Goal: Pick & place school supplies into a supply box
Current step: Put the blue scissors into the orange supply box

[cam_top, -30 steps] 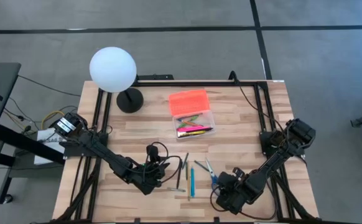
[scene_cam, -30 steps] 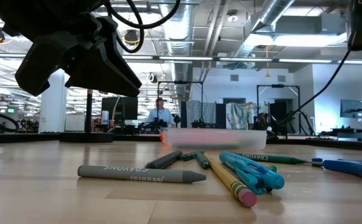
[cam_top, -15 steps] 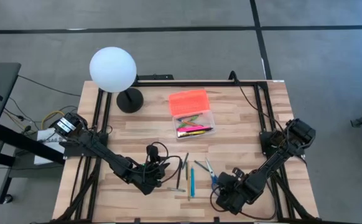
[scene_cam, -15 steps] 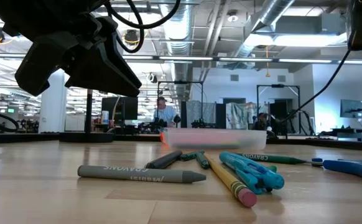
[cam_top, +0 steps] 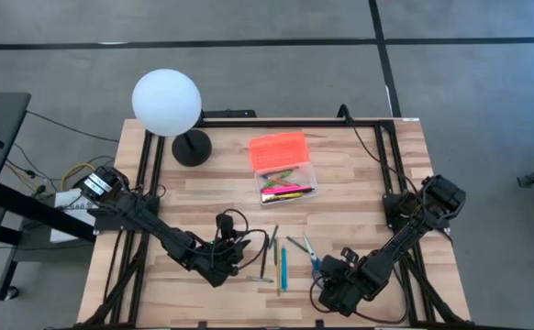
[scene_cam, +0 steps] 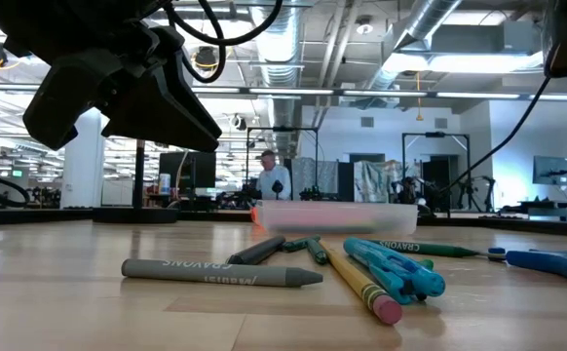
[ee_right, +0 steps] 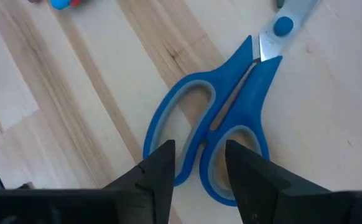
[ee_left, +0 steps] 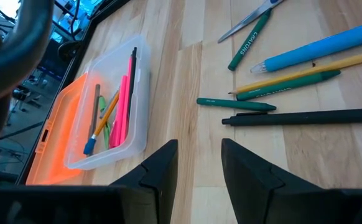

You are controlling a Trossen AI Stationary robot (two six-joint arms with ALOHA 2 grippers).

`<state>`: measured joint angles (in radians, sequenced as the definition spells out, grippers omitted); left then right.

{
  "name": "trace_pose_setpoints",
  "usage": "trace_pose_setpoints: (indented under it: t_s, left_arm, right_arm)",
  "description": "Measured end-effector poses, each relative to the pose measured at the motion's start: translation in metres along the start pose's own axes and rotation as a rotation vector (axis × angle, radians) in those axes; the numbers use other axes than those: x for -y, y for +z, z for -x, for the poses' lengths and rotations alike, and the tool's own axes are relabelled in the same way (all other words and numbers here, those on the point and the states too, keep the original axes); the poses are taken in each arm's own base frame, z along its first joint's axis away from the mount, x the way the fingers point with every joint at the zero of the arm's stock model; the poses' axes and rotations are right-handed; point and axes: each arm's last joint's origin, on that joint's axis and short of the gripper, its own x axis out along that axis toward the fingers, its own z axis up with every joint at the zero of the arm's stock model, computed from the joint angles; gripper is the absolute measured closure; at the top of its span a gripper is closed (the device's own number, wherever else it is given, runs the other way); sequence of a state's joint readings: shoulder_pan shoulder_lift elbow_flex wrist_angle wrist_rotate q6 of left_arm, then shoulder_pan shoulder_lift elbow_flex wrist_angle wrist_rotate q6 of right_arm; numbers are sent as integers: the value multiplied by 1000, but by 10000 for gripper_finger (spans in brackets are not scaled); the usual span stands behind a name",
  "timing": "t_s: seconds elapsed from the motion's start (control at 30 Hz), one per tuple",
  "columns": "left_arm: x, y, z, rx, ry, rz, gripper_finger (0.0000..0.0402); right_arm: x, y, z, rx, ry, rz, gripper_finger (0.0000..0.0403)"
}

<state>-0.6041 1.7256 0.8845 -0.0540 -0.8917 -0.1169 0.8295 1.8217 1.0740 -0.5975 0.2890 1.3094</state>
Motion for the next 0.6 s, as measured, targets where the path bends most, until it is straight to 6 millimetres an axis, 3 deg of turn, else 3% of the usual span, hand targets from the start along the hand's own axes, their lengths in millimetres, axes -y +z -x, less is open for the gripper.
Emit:
trace_pose_setpoints:
  t_s: [0.17,0.43,0.6]
  left_arm:
    - [0,0,0,0,0,0,284]
    - [0,0,0,0,-1,0,284]
    - [1,0,0,-2,-21,3,284]
  right_arm:
    - [0,0,-1,0,-2,1,270]
    - [-2,-7,-23,-46,-44,21,270]
    - [0,-8,-23,-64,-63,0,276]
